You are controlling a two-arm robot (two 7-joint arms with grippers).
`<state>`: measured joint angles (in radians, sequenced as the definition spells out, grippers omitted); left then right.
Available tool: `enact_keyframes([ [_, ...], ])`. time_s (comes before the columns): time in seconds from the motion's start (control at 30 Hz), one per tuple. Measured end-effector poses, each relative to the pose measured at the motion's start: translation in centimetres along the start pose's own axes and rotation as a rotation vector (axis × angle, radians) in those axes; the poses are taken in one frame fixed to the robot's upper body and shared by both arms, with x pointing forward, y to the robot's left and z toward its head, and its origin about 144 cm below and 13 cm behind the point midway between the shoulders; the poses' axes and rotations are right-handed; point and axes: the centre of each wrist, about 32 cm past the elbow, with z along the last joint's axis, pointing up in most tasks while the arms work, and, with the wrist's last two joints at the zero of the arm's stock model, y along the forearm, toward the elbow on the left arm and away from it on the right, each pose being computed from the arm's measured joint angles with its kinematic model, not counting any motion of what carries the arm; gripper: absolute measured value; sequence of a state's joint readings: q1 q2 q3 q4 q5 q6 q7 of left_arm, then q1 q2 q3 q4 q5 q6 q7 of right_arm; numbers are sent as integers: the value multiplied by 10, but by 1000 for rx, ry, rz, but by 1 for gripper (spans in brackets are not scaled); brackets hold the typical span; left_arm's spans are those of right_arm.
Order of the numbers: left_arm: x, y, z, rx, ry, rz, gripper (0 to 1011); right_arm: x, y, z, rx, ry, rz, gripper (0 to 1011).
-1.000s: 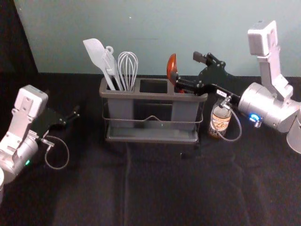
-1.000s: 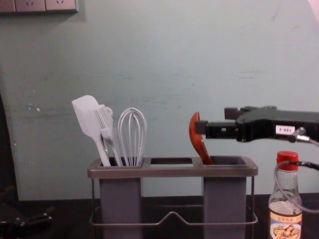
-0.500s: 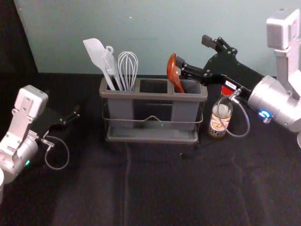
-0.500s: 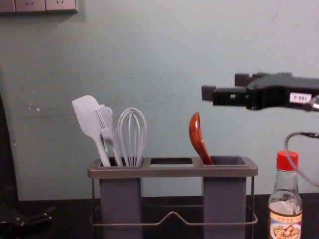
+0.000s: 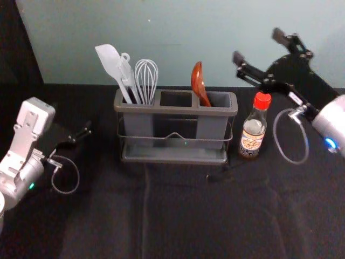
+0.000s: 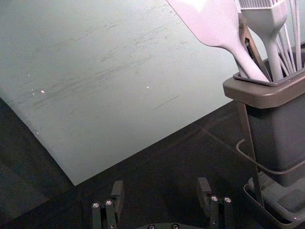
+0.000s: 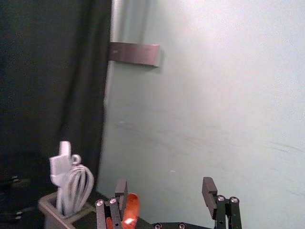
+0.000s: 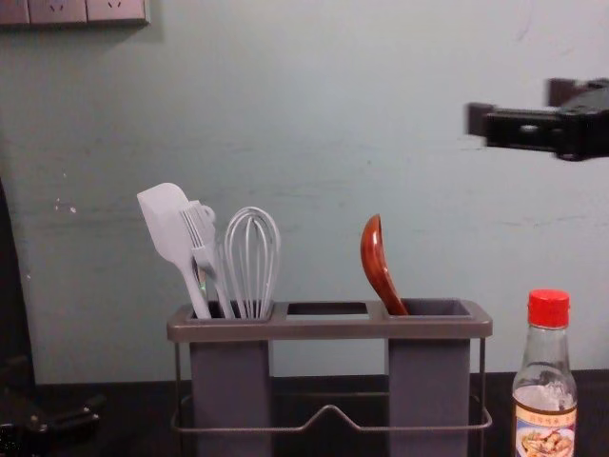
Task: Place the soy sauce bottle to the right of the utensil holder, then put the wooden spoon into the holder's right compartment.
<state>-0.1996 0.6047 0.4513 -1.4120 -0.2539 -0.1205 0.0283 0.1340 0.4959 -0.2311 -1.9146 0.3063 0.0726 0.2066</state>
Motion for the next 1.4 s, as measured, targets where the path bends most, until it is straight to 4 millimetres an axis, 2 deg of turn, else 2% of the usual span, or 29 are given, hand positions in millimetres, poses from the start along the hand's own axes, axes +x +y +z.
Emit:
enact_keyframes([
  [0.2,0,0,0,0,0,0,1005,-7,-29,-4,9,-13,-107,1003],
  [0.4,0,0,0,0,0,0,1005,-15,-66,-14,1,-10,-232,1002],
  [0.47,0,0,0,0,0,0,1005,-16,-70,-16,-2,-6,-245,1003],
  [0.5,0,0,0,0,0,0,1005,-19,-82,-21,-21,11,-285,1003],
  [0.7,0,0,0,0,0,0,1005,-21,-105,-38,-66,92,-362,1003],
  [0.97,0,0,0,0,0,0,1005,-18,-115,-65,-110,219,-359,1003],
  [1.4,0,0,0,0,0,0,1005,-15,-102,-101,-203,306,-343,1003],
])
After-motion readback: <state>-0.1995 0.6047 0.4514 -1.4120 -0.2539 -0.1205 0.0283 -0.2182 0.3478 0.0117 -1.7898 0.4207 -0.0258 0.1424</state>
